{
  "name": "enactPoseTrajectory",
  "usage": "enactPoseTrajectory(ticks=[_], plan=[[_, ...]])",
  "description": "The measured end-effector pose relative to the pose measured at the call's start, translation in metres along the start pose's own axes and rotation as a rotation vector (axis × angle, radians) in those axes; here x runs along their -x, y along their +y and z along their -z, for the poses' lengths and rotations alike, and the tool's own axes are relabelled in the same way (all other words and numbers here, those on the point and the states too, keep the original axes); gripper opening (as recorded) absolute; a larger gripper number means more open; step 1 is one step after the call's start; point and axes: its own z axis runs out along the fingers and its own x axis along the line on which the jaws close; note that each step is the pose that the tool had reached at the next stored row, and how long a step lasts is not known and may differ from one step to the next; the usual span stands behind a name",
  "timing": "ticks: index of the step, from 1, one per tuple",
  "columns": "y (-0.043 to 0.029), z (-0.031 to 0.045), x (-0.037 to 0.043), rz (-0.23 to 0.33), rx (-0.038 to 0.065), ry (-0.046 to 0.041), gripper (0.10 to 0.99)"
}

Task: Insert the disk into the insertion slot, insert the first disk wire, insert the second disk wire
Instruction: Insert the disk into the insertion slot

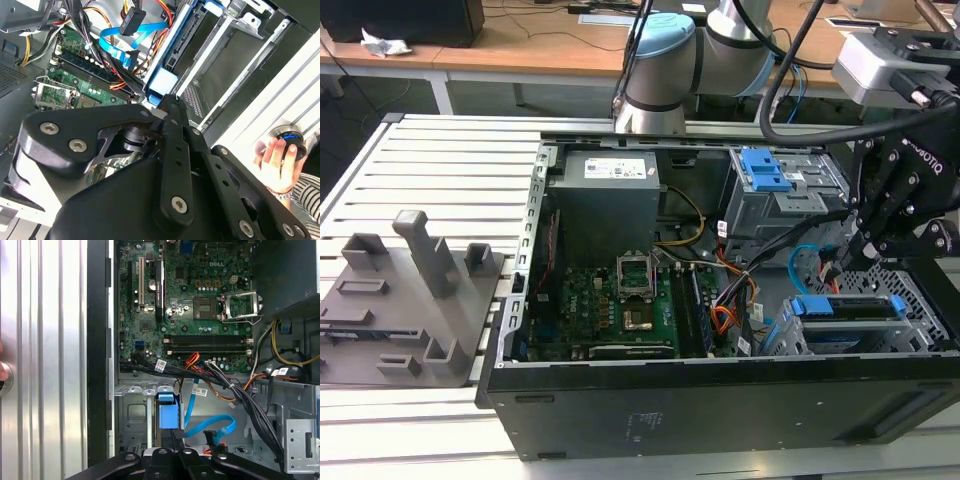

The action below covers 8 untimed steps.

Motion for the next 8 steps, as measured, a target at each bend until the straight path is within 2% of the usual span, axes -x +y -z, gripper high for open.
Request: enactPoseTrajectory(ticks=[8], plan=[[-0.0013,-0.0007,0.0,0.0,0.0,-0.0002,0.106]])
